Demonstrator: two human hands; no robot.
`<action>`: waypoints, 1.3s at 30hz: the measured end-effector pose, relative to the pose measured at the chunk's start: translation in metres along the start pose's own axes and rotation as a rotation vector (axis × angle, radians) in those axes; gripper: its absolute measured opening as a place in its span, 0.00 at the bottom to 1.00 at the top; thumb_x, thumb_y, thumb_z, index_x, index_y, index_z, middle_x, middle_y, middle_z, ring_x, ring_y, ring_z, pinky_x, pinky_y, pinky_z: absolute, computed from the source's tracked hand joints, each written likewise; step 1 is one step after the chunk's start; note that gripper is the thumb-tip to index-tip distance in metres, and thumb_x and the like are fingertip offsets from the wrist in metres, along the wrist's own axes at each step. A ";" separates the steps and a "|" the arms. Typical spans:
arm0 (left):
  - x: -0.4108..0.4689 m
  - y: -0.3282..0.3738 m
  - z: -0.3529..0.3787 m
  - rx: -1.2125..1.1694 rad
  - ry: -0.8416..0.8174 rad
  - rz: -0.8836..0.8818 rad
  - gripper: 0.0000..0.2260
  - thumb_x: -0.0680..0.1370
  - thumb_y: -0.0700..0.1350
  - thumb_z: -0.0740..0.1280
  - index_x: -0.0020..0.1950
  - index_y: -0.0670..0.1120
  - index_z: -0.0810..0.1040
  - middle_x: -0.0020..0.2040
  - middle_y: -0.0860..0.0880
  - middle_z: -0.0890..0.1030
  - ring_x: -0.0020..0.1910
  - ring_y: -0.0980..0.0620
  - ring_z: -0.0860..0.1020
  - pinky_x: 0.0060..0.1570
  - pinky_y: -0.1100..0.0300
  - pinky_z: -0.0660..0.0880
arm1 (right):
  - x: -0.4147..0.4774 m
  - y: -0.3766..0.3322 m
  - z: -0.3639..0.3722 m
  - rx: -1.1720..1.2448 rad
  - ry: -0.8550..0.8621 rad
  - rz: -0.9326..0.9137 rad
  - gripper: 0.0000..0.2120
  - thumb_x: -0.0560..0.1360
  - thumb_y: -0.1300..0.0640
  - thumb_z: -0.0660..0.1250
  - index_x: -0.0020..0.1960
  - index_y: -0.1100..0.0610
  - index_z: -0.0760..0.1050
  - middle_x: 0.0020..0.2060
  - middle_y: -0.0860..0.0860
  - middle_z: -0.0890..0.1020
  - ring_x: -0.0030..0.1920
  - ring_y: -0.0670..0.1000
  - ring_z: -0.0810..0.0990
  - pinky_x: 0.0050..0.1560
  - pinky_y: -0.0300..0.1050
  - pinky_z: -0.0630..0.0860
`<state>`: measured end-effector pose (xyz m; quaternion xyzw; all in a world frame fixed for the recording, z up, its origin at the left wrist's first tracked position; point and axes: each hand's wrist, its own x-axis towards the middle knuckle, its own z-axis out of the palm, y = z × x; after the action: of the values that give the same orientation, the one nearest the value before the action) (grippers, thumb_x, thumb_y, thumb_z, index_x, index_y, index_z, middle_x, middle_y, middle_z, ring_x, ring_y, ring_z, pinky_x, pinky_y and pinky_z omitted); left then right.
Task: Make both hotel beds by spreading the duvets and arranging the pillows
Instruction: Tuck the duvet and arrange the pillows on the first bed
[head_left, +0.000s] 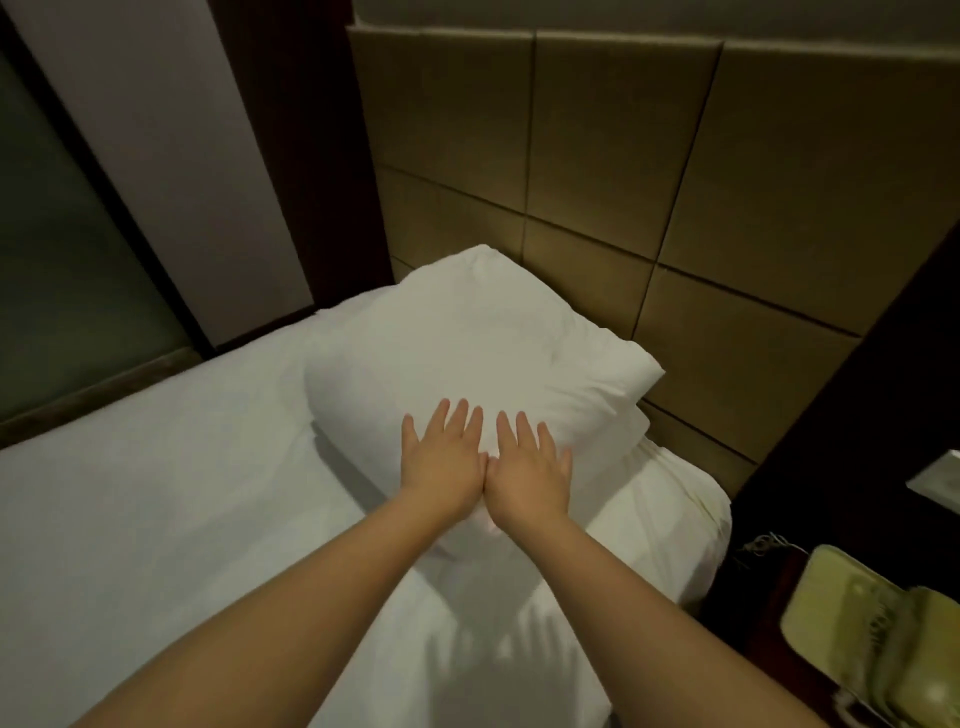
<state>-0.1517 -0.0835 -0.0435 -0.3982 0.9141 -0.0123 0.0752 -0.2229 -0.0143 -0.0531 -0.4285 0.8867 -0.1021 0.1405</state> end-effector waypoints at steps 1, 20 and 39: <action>-0.024 -0.011 -0.007 0.002 0.036 -0.015 0.25 0.83 0.55 0.46 0.78 0.50 0.43 0.79 0.50 0.43 0.77 0.48 0.41 0.72 0.41 0.42 | -0.022 -0.014 -0.004 -0.009 0.033 -0.022 0.27 0.83 0.47 0.47 0.78 0.48 0.40 0.78 0.48 0.44 0.77 0.53 0.42 0.74 0.57 0.41; -0.375 -0.207 0.031 -0.235 0.031 -0.791 0.30 0.81 0.58 0.54 0.78 0.53 0.43 0.79 0.50 0.46 0.77 0.47 0.44 0.72 0.40 0.46 | -0.268 -0.214 0.086 -0.058 -0.185 -0.480 0.30 0.81 0.45 0.51 0.78 0.50 0.44 0.78 0.52 0.48 0.77 0.56 0.47 0.74 0.59 0.44; -0.549 -0.474 0.215 -0.427 -0.249 -0.964 0.38 0.77 0.63 0.58 0.77 0.56 0.38 0.78 0.48 0.40 0.77 0.43 0.46 0.69 0.38 0.55 | -0.382 -0.431 0.302 -0.232 -0.457 -0.350 0.43 0.74 0.30 0.56 0.78 0.48 0.41 0.78 0.52 0.47 0.77 0.59 0.49 0.73 0.62 0.47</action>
<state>0.5934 0.0018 -0.1469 -0.7773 0.5942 0.1878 0.0862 0.4203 0.0051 -0.1448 -0.5999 0.7504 0.0761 0.2669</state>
